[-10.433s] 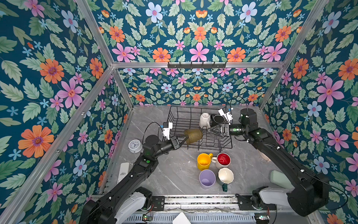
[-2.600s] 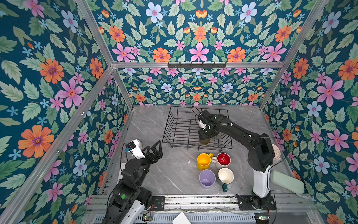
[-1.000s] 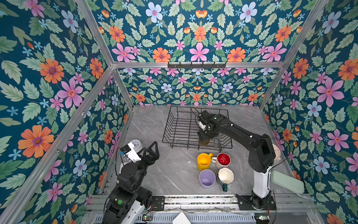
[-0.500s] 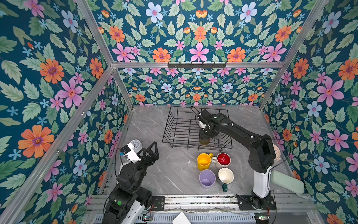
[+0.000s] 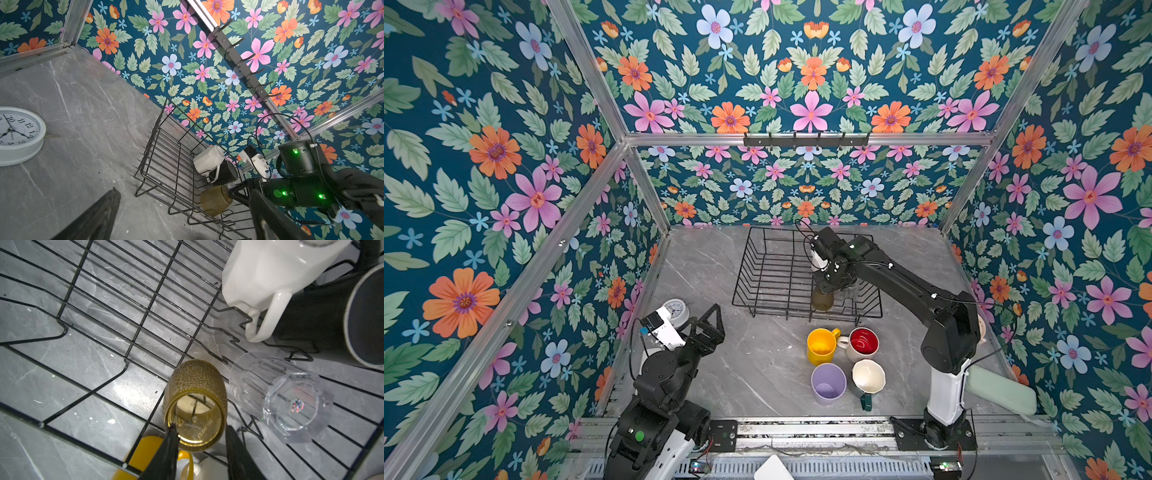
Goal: Load the cups into the dish rack
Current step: 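Lower the gold glass upside down beside the clear cup and release it, then move the right gripper down toward the red-inside white mug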
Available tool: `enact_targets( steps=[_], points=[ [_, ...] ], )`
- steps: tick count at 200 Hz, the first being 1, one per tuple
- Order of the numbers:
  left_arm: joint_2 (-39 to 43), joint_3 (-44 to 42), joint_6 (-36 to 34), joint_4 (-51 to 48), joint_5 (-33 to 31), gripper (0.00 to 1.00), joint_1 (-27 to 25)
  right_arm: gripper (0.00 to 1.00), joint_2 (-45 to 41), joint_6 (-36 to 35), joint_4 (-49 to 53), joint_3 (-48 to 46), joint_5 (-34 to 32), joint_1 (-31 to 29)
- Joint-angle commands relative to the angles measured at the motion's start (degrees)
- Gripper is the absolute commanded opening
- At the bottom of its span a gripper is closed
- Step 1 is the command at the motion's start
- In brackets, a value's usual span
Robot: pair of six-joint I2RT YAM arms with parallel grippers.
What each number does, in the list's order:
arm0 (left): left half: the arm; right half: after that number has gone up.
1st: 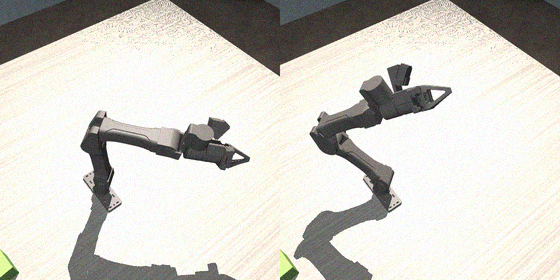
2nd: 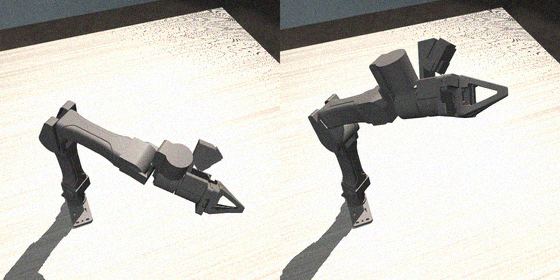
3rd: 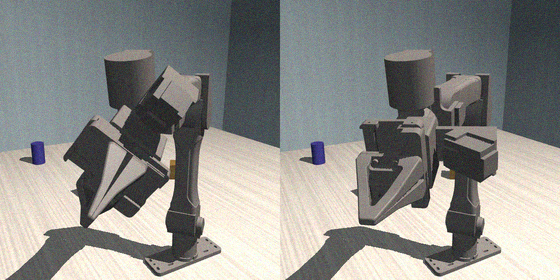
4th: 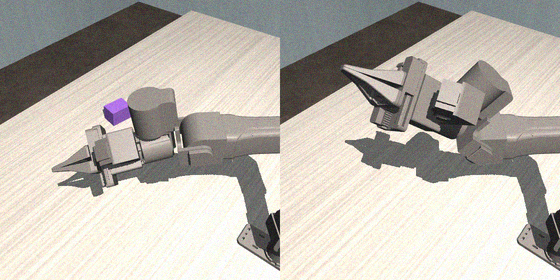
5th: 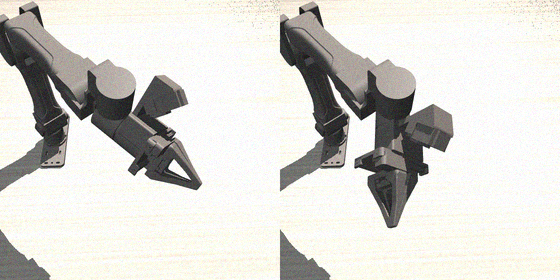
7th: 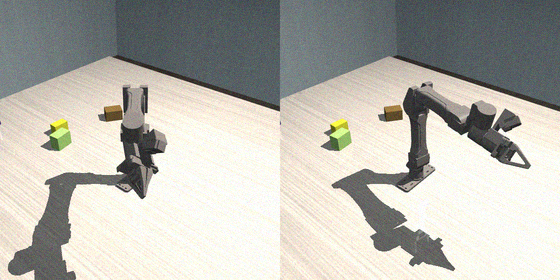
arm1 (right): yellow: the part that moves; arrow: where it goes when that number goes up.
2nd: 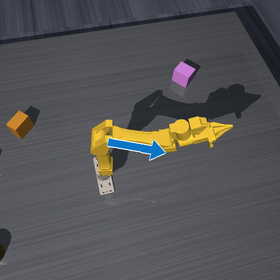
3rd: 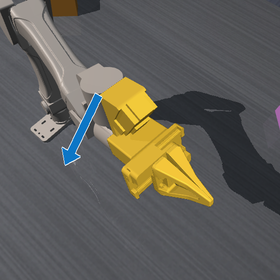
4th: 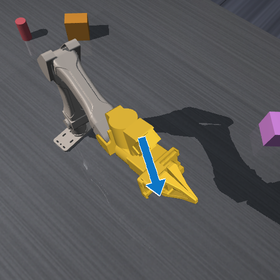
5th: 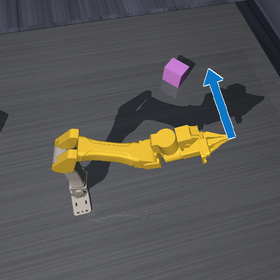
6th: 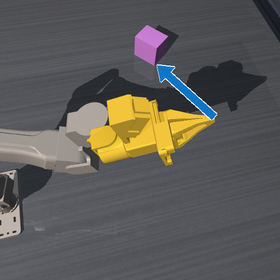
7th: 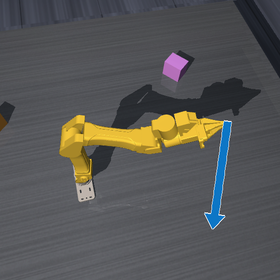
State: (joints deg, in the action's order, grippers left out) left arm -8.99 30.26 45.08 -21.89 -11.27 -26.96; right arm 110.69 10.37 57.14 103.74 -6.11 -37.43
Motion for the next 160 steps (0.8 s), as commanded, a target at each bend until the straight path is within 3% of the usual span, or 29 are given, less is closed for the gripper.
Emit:
enact_targets(
  steps=[1, 93, 160],
  points=[
    [0.25, -0.03, -0.29, -0.26, -0.34, 1.00, 0.07, 0.39, -0.04, 0.23, 0.03, -0.70, -0.04, -0.01],
    [0.73, 0.08, -0.27, -1.05, -0.51, 1.00, 0.07, 0.38, 0.41, 0.62, -1.20, -2.02, 0.05, -0.01],
    [1.05, 0.06, -0.85, -0.36, -1.03, 1.00, 0.07, 0.41, -8.55, 1.84, 0.27, -3.29, 2.66, 2.22]
  ],
)
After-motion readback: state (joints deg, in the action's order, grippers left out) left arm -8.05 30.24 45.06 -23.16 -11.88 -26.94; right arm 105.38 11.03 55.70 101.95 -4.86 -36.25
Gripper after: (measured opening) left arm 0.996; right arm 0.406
